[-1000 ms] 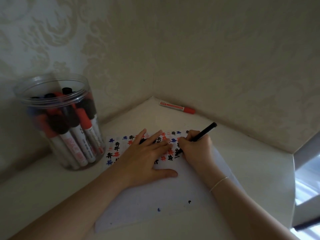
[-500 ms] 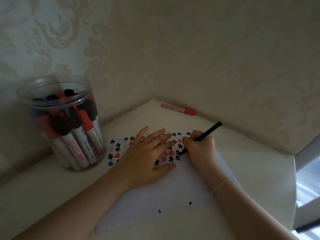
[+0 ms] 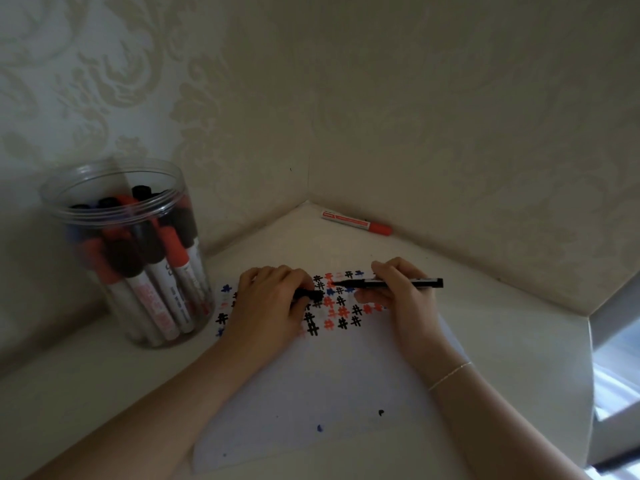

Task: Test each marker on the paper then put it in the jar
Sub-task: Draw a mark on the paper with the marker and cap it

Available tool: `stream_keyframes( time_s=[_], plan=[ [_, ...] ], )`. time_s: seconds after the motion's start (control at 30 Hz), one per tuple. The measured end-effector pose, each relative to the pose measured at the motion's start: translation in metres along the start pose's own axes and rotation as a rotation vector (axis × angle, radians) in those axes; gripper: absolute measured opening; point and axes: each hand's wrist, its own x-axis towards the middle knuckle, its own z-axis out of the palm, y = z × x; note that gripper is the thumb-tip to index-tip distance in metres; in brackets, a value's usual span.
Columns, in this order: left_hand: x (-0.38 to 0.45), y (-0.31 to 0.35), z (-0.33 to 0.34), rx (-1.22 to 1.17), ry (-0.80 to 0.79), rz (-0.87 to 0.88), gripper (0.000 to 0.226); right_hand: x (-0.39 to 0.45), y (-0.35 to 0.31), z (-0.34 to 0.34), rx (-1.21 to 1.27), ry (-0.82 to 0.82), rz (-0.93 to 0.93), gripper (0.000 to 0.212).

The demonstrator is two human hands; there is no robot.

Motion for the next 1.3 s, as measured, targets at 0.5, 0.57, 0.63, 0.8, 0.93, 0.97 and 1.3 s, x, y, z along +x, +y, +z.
stream_keyframes(
  time_s=[0.5,0.57,0.63,0.8,0.93,0.97,1.3],
  plan=[
    [0.002,0.002,0.001,-0.114,0.109,0.145,0.020,-0.003,-0.001,0.003,-0.060,0.077,-0.029,0.035],
    [0.003,0.001,0.002,-0.124,0.124,0.160,0.017,-0.003,-0.001,0.002,-0.051,0.064,-0.023,0.037],
    [0.003,0.002,0.003,-0.158,0.128,0.198,0.015,-0.003,0.000,0.001,-0.077,0.034,-0.026,0.038],
    [-0.001,0.007,-0.002,-0.323,-0.042,0.220,0.022,-0.007,-0.003,0.004,-0.198,-0.090,-0.054,0.028],
    [-0.002,0.012,-0.009,-0.387,-0.123,0.228,0.021,-0.008,-0.005,0.003,-0.270,-0.143,-0.048,0.028],
    [-0.002,0.012,-0.010,-0.394,-0.131,0.243,0.025,-0.008,-0.006,0.002,-0.281,-0.163,-0.045,0.027],
    [-0.004,0.013,-0.011,-0.399,-0.097,0.168,0.019,0.002,0.001,-0.005,-0.089,0.143,-0.095,0.036]
  ],
)
